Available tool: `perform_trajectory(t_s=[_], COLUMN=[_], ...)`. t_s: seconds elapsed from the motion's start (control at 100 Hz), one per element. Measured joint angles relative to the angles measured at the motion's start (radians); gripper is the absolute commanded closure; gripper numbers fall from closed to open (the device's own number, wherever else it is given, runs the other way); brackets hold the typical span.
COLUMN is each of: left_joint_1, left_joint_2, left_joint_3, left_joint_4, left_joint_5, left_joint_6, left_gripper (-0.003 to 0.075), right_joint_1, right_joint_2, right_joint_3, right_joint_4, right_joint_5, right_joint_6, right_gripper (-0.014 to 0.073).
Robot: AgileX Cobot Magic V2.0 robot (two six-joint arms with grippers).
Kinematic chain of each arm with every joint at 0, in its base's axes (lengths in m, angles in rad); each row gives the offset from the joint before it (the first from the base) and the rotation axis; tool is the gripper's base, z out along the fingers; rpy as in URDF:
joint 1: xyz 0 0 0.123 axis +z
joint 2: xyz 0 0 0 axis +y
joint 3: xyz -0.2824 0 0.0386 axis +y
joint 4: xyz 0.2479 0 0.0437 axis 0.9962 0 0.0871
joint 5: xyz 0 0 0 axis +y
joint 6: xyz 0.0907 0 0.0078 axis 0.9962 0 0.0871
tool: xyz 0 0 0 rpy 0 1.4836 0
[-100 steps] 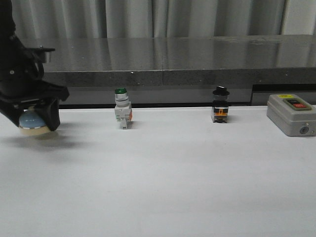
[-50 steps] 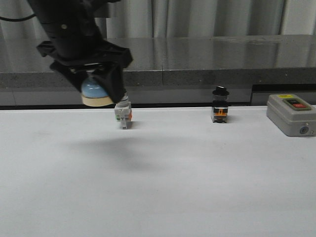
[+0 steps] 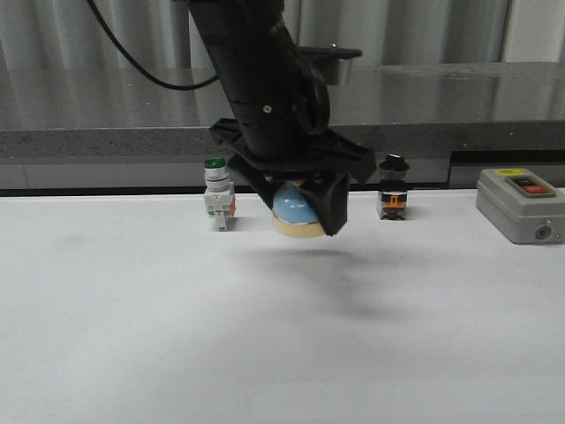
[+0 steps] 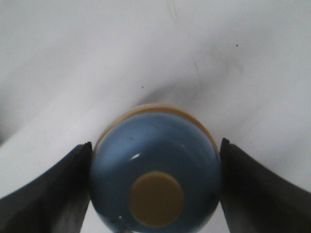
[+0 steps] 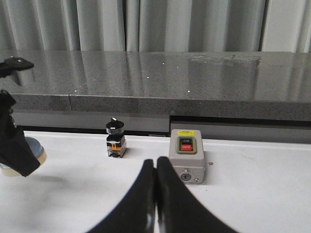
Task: Place and press bell with both arms
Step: 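Lift the bell and carry it toward the table center, lower it, then open the left gripper and raise it away from the bell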
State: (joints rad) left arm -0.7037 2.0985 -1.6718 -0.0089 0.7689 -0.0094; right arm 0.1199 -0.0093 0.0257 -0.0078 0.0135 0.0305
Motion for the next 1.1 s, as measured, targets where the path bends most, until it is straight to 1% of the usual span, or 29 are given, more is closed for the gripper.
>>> perform_trajectory(t_s=[0.3,0.47,0.51,0.56,0.61,0.66,0.68,0.71,0.78,0.83,1.1], left_joint_1=[-0.018,-0.018,-0.018,-0.018,-0.018,-0.018,-0.02,-0.021,-0.021,-0.021,-0.023], left_joint_2=[0.106,0.11,0.11,0.11,0.11,0.11,0.11,0.11,0.11,0.11,0.11], left_joint_3=[-0.016,-0.021,-0.021,-0.021,-0.021,-0.021,-0.021,-0.021,-0.021,-0.021,-0.035], left_joint_4=[-0.015,-0.024,-0.026,-0.027,-0.027,-0.027,-0.027,-0.029,-0.03,-0.032,-0.036], left_joint_5=[0.004,0.005,0.005,0.005,0.005,0.005,0.005,0.007,0.009,0.014,0.045], left_joint_6=[0.0,0.009,0.009,0.009,0.009,0.009,0.009,0.009,0.009,0.009,0.009], left_gripper=[0.05,0.0489,0.0463,0.0408,0.0328,0.0221,0.0196,0.0138,0.006,0.0043,0.0049], right_joint_1=[0.0,0.0,0.0,0.0,0.0,0.0,0.0,0.0,0.0,0.0,0.0], right_joint_2=[0.0,0.0,0.0,0.0,0.0,0.0,0.0,0.0,0.0,0.0,0.0], right_joint_3=[0.0,0.0,0.0,0.0,0.0,0.0,0.0,0.0,0.0,0.0,0.0], right_joint_4=[0.0,0.0,0.0,0.0,0.0,0.0,0.0,0.0,0.0,0.0,0.0], right_joint_5=[0.0,0.0,0.0,0.0,0.0,0.0,0.0,0.0,0.0,0.0,0.0], right_joint_6=[0.0,0.0,0.0,0.0,0.0,0.0,0.0,0.0,0.0,0.0,0.0], right_gripper=[0.0663,0.0663,0.0663,0.0663,0.0663,0.0663,0.0663,0.0663,0.0663,0.0663,0.0663])
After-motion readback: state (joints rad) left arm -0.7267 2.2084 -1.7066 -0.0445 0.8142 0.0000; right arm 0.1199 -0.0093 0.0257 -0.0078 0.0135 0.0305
